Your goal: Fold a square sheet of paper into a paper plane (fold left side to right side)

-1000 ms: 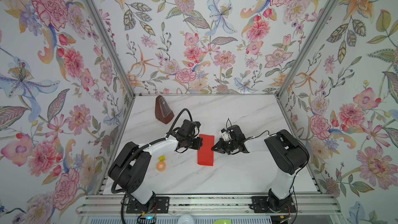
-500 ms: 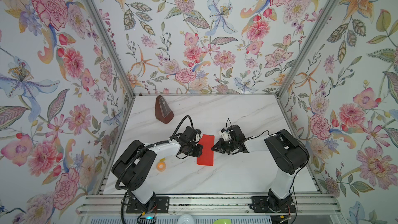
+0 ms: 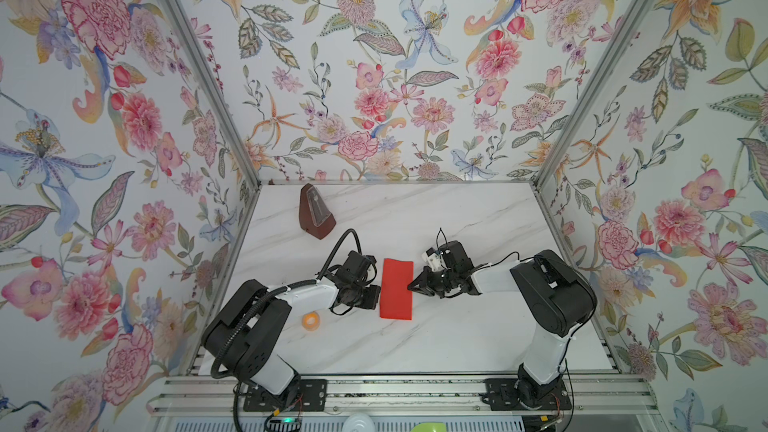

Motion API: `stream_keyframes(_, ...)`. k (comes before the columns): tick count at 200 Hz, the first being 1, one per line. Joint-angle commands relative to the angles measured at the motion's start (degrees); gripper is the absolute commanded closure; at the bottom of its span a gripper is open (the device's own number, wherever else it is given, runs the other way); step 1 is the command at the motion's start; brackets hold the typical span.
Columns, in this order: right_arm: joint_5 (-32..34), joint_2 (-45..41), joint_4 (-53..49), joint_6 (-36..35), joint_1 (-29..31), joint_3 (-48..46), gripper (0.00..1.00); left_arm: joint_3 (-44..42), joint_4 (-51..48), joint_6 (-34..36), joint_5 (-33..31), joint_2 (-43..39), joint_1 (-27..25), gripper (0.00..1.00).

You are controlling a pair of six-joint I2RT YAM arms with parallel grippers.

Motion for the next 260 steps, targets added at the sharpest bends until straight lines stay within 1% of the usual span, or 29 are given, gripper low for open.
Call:
stream_keyframes(1, 4.5, 1.3, -8.4, -1.2, 0.3, -1.7, 1.00, -1.6, -5.0, -0.8, -3.0, -2.1, 0.8, 1.00)
stream_keyframes(32, 4.7, 1.2, -8.3, -1.1, 0.3, -1.7, 1.00, -0.3, -1.4, -2.8, 1.0, -5.5, 0.6, 1.00)
stream_keyframes(55, 4.7, 1.3, -7.9, -0.9, 0.3, -1.8, 1.00, 0.8, 2.6, -4.8, 4.1, -5.5, 0.5, 1.00)
stream_keyframes(71, 4.8, 1.5, -8.0, -0.9, 0.3, -1.7, 1.00, 2.2, 4.8, -5.7, 6.3, -3.5, 0.1, 1.00)
stream_keyframes(89, 4.7, 1.6, -8.0, -0.8, 0.3, -1.6, 1.00, 3.8, 6.5, -6.1, 7.1, -0.7, -0.8, 1.00)
stream_keyframes(98, 4.7, 1.5, -8.0, -0.9, 0.3, -1.6, 1.00, 4.7, 6.9, -6.0, 7.4, 0.2, -1.1, 1.00)
stream_keyframes(106, 4.7, 1.5, -7.9, -0.9, 0.3, -1.6, 1.00, 5.5, 7.2, -5.9, 7.8, 3.1, -1.2, 1.00)
stream_keyframes(120, 4.7, 1.6, -8.1, -0.9, 0.3, -1.6, 1.00, 6.6, 8.6, -5.6, 10.0, 5.3, -1.2, 1.00)
stream_keyframes(132, 4.7, 1.6, -8.1, -1.0, 0.3, -1.6, 1.00, 7.8, 7.8, -5.0, 10.6, 7.0, -1.2, 1.00)
stream_keyframes(173, 4.8, 1.5, -8.3, -0.9, 0.3, -1.8, 1.00, 7.3, 2.2, -1.4, 5.8, 7.9, -0.9, 1.00)
stream_keyframes(219, 4.9, 1.2, -8.6, -1.0, 0.3, -1.9, 1.00, 2.7, -1.7, 0.8, 1.8, 7.5, 2.4, 1.00)
stream_keyframes(260, 5.1, 1.1, -8.6, -1.1, 0.3, -2.2, 1.00, -0.1, -5.9, 2.4, -3.8, 5.0, 5.2, 1.00)
